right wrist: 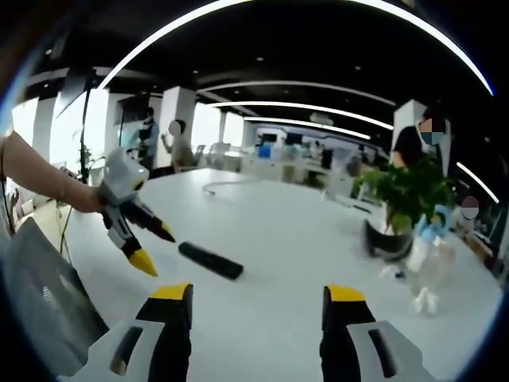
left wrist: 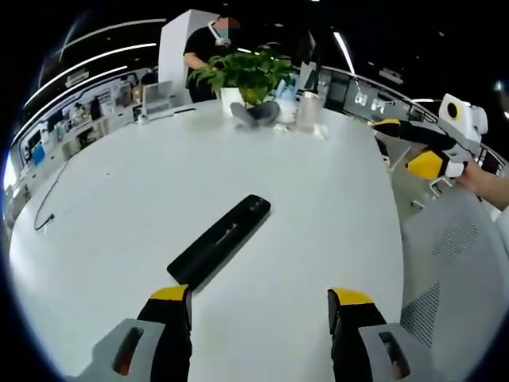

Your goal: Press the specified remote control buttons in sequence, fully releasing each button before pressing the next.

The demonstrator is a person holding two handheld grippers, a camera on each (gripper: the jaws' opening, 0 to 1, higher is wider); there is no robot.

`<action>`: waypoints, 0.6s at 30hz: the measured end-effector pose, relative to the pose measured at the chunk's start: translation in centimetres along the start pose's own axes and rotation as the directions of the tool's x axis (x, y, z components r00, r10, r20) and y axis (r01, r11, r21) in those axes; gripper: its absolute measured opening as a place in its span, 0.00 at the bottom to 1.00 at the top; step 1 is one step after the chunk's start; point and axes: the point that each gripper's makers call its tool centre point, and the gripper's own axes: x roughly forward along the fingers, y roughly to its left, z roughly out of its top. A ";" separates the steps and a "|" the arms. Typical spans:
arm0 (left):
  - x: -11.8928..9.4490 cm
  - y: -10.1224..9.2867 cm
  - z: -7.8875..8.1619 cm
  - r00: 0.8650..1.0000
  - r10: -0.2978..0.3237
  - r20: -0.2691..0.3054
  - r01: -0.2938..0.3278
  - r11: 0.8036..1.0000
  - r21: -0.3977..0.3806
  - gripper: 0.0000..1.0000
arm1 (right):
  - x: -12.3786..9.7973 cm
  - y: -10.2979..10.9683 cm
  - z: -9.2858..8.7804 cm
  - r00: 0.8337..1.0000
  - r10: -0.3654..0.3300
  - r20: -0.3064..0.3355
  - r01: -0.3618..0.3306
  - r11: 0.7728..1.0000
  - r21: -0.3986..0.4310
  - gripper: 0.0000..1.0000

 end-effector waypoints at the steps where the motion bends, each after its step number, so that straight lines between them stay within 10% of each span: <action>1: 0.0 0.1 0.0 1.000 0.001 0.000 -0.001 1.000 0.001 0.72 | 0.0 0.0 0.0 1.000 0.000 0.000 0.000 1.000 0.000 0.64; 18: 0.6 1.4 1.1 1.000 0.003 -0.004 -0.003 0.999 0.039 0.72 | 0.0 -0.4 -0.1 1.000 -0.016 -0.003 0.016 1.000 0.008 0.63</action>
